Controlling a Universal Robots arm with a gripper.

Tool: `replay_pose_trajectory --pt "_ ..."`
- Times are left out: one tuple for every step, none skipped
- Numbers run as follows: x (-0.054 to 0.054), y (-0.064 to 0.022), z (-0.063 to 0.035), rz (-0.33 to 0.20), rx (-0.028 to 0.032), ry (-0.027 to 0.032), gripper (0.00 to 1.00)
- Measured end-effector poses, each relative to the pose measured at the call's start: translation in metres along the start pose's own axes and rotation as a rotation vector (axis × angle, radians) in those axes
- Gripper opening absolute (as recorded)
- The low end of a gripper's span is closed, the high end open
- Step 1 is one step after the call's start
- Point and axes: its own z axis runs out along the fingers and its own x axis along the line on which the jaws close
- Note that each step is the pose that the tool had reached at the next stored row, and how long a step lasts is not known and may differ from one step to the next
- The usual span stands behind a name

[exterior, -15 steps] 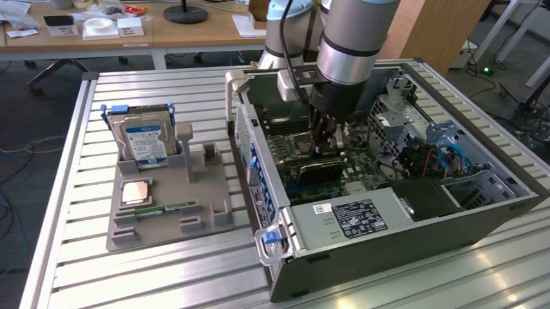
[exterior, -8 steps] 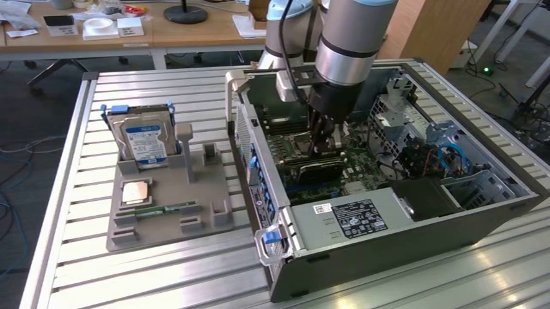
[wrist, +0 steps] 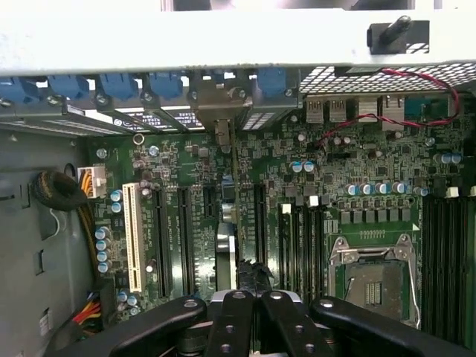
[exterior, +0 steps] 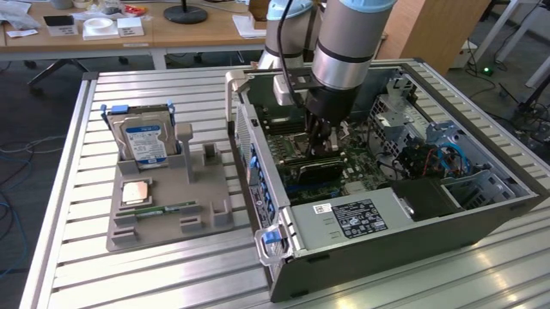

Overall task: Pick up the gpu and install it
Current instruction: 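Press down on the gpu until it lock into place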

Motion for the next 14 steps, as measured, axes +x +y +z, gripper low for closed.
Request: replay_pose_trajectory --pt "0.0 0.0 0.0 0.0 0.0 0.0001 0.11" --pt "0.0001 0.0001 0.0001 0.0 0.0 -0.0001 0.11" --pt "0.0007 0.0001 0.0001 0.0 0.0001 -0.0002 0.11" --pt "0.0013 0.0 0.0001 0.0 0.0001 -0.0002 0.11" --pt "0.0015 0.0001 0.0001 0.0 0.0001 -0.0003 0.11" --pt "0.0015 0.0 0.0008 0.0 0.0002 -0.0004 0.11" --pt "0.0016 0.0 0.0022 0.0 0.0002 -0.0003 0.11" --pt "0.0017 0.0001 0.0037 0.0 0.0001 -0.0002 0.11" --pt "0.0017 0.0001 0.005 0.0 0.0001 -0.0002 0.11" --pt "0.0018 0.0002 0.0057 0.0 0.0001 -0.0002 0.11" --pt "0.0018 0.0002 0.0057 0.0 0.0 0.0 0.11" --pt "0.0018 0.0002 0.0057 0.0 0.0001 0.0 0.11" --pt "0.0018 0.0003 0.0057 0.0 0.0 0.0 0.11" --pt "0.0018 0.0003 0.0057 0.0 0.0 0.0 0.11"
